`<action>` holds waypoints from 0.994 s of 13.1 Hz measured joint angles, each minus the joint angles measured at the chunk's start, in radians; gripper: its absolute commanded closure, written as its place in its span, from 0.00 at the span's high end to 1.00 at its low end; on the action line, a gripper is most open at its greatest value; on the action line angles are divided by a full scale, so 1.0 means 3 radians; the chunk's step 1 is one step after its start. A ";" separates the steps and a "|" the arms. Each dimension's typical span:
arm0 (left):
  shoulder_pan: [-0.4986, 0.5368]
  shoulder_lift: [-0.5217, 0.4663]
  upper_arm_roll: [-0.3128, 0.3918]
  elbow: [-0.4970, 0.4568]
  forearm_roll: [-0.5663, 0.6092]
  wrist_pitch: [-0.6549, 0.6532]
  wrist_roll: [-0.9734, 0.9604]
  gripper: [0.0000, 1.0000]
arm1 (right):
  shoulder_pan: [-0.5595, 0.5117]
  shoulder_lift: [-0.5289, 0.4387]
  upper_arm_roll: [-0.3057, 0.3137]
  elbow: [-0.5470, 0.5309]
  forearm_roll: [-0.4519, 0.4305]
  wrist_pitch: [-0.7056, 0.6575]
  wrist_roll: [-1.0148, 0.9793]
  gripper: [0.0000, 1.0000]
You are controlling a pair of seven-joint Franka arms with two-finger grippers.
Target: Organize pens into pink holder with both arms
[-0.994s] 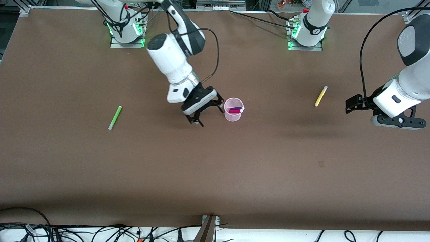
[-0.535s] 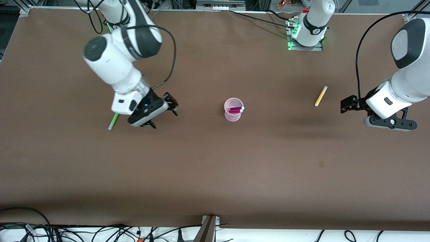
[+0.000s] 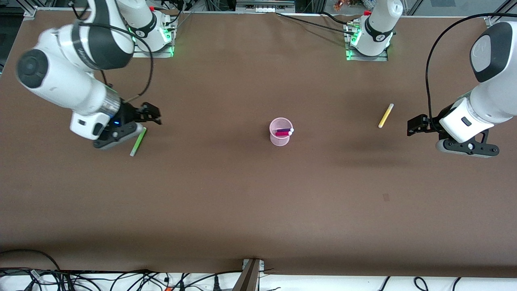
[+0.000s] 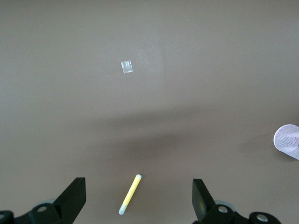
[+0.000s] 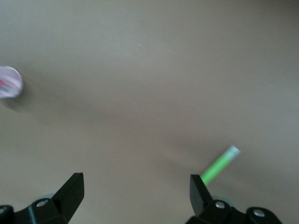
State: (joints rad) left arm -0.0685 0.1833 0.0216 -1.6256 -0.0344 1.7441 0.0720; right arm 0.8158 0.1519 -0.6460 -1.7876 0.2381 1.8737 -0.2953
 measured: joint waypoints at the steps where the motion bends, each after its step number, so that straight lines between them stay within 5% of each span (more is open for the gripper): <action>1: 0.0000 0.0000 0.0000 0.0000 0.0000 0.0000 0.0000 1.00 | 0.0001 -0.0089 -0.0047 0.0019 -0.0077 -0.0114 0.0000 1.00; 7: -0.0001 0.0012 0.0000 -0.0006 -0.0001 0.0000 0.0000 1.00 | 0.0003 -0.0446 -0.0206 0.0038 -0.0546 -0.0480 0.0097 1.00; 13: 0.0000 0.0037 0.0000 -0.0006 -0.0001 0.0000 0.0000 1.00 | -0.0067 -0.0468 -0.0173 0.0045 -0.0640 -0.0510 0.0179 1.00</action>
State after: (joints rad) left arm -0.0687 0.1943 0.0216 -1.6274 -0.0348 1.7441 0.0720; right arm 0.7957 0.0115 -0.6978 -1.7739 0.0461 1.7206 -0.2416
